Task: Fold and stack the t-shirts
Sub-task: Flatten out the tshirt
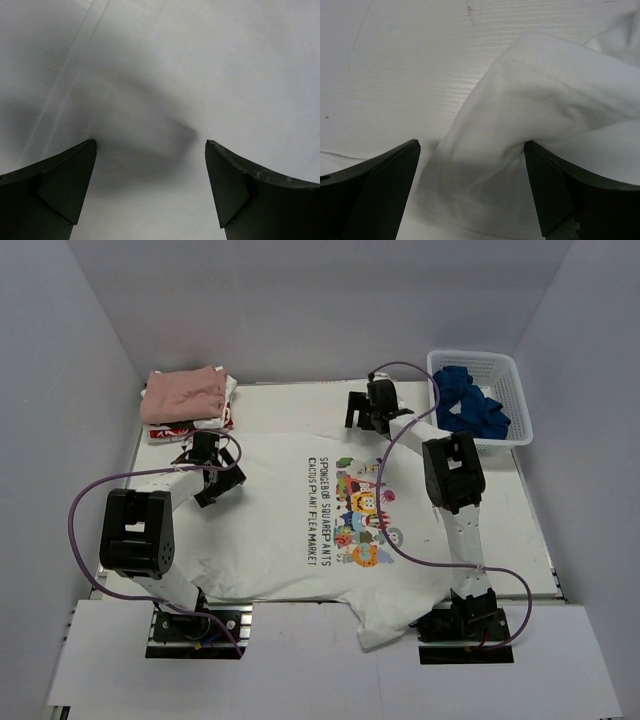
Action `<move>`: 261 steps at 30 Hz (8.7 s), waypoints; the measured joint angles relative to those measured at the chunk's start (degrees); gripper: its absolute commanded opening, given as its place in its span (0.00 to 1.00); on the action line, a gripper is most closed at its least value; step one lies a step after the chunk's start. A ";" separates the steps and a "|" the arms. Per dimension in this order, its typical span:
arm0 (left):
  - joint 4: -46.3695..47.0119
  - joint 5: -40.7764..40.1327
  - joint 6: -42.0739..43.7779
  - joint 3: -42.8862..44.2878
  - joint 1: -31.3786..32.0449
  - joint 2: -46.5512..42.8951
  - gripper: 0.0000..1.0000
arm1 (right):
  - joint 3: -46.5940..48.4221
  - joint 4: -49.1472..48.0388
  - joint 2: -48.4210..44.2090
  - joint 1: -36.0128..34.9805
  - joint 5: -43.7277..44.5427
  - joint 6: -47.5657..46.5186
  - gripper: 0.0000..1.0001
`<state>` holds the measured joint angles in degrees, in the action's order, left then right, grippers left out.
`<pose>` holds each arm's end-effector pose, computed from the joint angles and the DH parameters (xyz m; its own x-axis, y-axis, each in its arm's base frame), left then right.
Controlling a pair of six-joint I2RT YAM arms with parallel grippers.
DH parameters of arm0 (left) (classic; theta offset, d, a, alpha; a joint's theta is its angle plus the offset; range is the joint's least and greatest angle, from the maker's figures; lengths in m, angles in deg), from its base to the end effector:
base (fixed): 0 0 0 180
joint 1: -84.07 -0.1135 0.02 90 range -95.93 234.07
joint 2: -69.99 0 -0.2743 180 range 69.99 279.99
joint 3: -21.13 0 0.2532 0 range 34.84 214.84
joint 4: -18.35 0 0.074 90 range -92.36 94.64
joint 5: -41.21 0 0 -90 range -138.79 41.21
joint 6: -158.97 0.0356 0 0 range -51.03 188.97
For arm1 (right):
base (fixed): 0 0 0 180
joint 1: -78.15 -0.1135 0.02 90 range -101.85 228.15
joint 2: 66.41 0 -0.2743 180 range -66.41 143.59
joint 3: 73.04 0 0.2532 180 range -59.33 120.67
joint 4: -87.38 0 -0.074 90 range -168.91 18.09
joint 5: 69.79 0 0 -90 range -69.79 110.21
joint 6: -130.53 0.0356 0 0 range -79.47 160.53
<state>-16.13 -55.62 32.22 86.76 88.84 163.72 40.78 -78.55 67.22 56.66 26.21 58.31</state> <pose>0.3108 -0.0217 0.1709 -0.7255 -0.5356 -0.4321 -0.5068 0.8406 -0.1910 0.5023 0.1937 0.1652 -0.5805 0.0978 -0.8083 -0.1116 0.9738 0.1980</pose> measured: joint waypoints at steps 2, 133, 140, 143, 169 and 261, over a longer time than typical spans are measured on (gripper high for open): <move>0.46 -0.07 0.17 -0.07 0.00 0.15 1.00 | 5.09 1.20 3.04 0.00 -0.15 0.20 0.90; -27.23 -4.22 -19.71 -12.85 10.47 -28.30 1.00 | -59.56 15.82 -56.00 -12.17 4.37 18.32 0.90; -20.59 -2.91 -15.02 -12.52 10.62 -27.39 1.00 | -67.23 23.41 -75.71 -12.00 2.89 17.25 0.90; -18.91 -2.75 -13.57 -11.72 10.62 -25.94 1.00 | -68.94 25.59 -83.34 -12.00 0.59 16.96 0.90; -16.63 -2.80 -11.98 -12.15 10.62 -27.12 1.00 | -56.37 50.03 -64.24 -18.29 -4.81 19.32 0.00; -14.08 -8.94 -8.94 -1.70 10.71 -2.78 1.00 | -34.64 62.36 -43.56 -5.27 -0.09 13.53 0.90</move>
<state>-30.21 -64.56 23.28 85.06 99.55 160.95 6.14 -16.19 23.65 51.39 26.12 71.84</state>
